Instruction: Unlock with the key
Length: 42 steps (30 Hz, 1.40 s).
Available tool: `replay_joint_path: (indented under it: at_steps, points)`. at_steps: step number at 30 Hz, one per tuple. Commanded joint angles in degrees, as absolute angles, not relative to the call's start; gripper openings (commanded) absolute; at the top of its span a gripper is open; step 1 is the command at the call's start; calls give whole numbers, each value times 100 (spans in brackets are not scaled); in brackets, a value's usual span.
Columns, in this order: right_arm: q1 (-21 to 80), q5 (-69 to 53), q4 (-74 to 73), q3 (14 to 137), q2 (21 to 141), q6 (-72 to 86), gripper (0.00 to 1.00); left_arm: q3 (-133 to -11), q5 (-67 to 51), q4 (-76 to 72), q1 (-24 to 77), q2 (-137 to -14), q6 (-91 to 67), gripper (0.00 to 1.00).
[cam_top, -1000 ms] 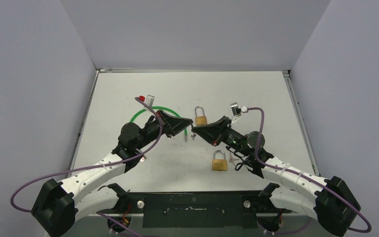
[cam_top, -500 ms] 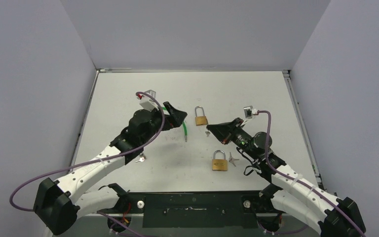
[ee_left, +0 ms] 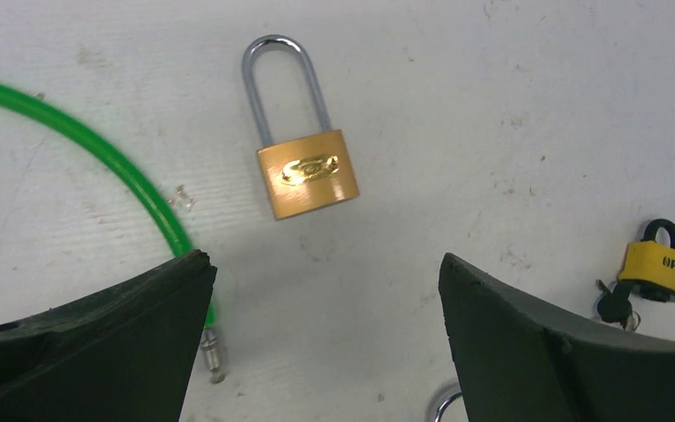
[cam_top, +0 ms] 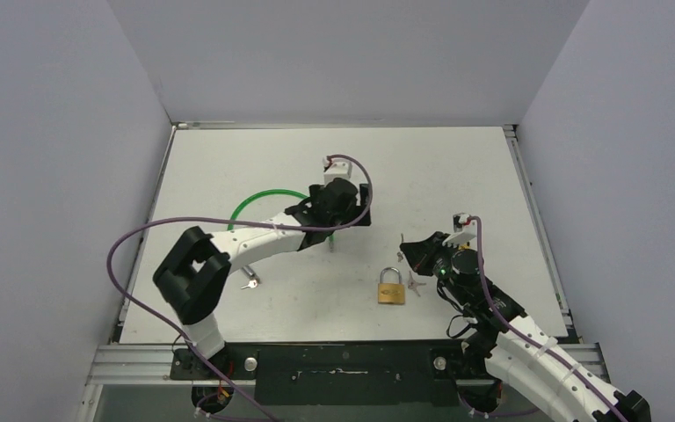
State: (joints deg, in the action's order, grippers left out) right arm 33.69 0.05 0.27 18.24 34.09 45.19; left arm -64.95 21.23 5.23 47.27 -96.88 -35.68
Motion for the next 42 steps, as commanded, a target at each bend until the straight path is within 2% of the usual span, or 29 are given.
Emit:
replay_joint_path:
  at_steps: [1, 8, 18, 26, 32, 38, 42]
  points:
    - [3308, 411, -397, 1760, 3226, 4504, 0, -7646, 2613, 1018, 4846, -10625, -3458, 97]
    - [3287, 442, -526, 1741, 3138, 4497, 0, -8494, 2802, 1362, 4896, -11615, -3801, 96]
    - [3278, 527, -666, 1695, 3188, 4703, 0, -8933, 2917, 1640, 4865, -12403, -3876, 81]
    - [3278, 570, -686, 1701, 3152, 4728, 0, -9543, 3091, 2332, 4786, -12976, -3990, 74]
    - [3278, 614, -733, 1705, 3112, 4750, 0, -9910, 3103, 2830, 4732, -13276, -4096, 61]
    - [3278, 625, -773, 1729, 3084, 4755, 0, -9830, 2950, 2833, 4713, -13157, -4122, 31]
    - [3278, 371, -593, 1747, 3138, 4600, 0, -9416, 2652, 2375, 4718, -12567, -4117, 20]
